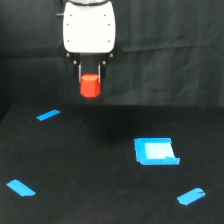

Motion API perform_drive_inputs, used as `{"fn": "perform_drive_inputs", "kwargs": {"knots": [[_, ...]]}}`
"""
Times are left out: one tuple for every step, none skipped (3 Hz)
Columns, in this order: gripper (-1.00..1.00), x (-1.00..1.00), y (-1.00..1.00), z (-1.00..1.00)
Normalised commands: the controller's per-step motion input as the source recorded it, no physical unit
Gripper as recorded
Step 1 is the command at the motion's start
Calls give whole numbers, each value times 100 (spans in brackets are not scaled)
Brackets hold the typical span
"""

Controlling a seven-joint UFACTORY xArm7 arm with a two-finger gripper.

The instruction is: Pick up the red object from the table

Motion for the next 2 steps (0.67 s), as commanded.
{"fn": "perform_drive_inputs", "kwargs": {"knots": [[-78,1,0,11],[-79,1,0,10]]}}
